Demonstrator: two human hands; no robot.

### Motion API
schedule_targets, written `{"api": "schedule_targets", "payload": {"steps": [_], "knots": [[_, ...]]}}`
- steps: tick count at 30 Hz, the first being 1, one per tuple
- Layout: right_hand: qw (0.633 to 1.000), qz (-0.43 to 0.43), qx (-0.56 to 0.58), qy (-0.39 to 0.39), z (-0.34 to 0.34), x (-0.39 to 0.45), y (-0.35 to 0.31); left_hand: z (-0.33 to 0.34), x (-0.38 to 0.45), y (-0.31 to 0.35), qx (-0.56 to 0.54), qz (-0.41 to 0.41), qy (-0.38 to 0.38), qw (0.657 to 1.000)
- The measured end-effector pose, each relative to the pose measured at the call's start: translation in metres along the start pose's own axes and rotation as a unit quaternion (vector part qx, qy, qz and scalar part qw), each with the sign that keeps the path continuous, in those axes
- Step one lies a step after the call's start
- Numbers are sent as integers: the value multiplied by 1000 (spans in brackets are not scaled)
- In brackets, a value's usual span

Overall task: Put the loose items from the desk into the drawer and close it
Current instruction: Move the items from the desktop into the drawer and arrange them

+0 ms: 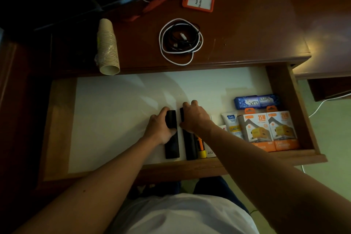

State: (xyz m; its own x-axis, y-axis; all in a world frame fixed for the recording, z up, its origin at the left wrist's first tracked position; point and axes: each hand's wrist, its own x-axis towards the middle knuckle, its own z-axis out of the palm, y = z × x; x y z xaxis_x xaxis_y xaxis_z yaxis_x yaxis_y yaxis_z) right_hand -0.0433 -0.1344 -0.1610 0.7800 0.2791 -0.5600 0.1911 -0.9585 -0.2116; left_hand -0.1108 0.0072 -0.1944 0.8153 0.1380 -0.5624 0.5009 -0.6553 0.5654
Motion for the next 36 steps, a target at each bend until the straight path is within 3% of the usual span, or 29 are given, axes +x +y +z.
{"api": "schedule_targets", "payload": {"steps": [14, 36], "knots": [[1000, -14, 21, -1, -6, 4, 8, 17, -5, 7, 1, 32, -6, 999], [998, -49, 21, -17, -3, 1, 19, 20, -17, 20, 9, -11, 4, 1000]]}}
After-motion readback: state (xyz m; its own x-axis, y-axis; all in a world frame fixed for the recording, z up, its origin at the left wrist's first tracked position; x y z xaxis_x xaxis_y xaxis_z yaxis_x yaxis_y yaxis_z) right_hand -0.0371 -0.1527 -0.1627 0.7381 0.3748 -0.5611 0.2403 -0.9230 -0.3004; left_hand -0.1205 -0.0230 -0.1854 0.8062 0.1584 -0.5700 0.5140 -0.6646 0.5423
